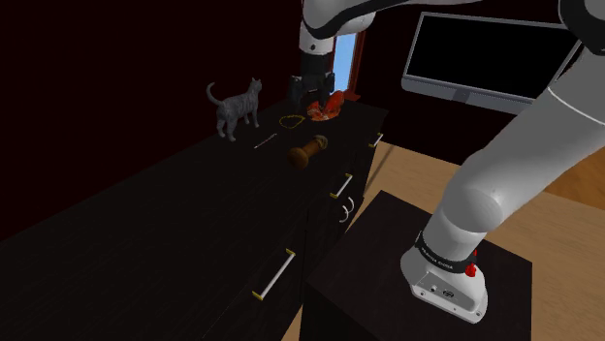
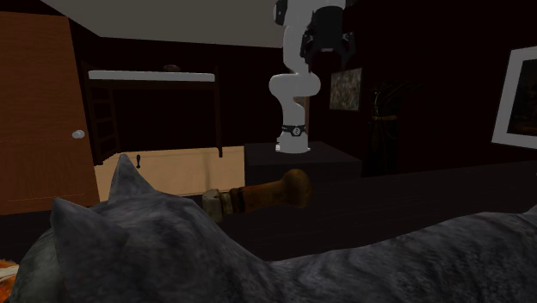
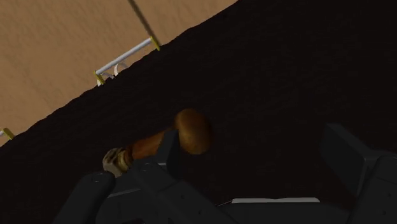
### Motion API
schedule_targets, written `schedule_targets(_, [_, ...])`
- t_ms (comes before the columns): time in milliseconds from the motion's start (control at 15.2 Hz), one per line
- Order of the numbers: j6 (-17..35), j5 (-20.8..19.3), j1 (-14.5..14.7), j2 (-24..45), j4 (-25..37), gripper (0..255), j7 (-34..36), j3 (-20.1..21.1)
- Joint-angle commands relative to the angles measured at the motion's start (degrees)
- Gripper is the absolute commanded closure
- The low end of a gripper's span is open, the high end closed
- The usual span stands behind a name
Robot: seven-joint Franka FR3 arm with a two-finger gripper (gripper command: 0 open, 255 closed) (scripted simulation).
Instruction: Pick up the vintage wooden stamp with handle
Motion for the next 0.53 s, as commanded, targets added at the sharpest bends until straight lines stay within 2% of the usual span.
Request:
schedule_targets(0, [1.5, 0.1, -0.8, 4.4, 2.1, 0, 3.1, -0.1])
schedule_targets(462, [5.3, 1.1, -3.2, 18.6, 10.0, 0, 11.7, -2.0])
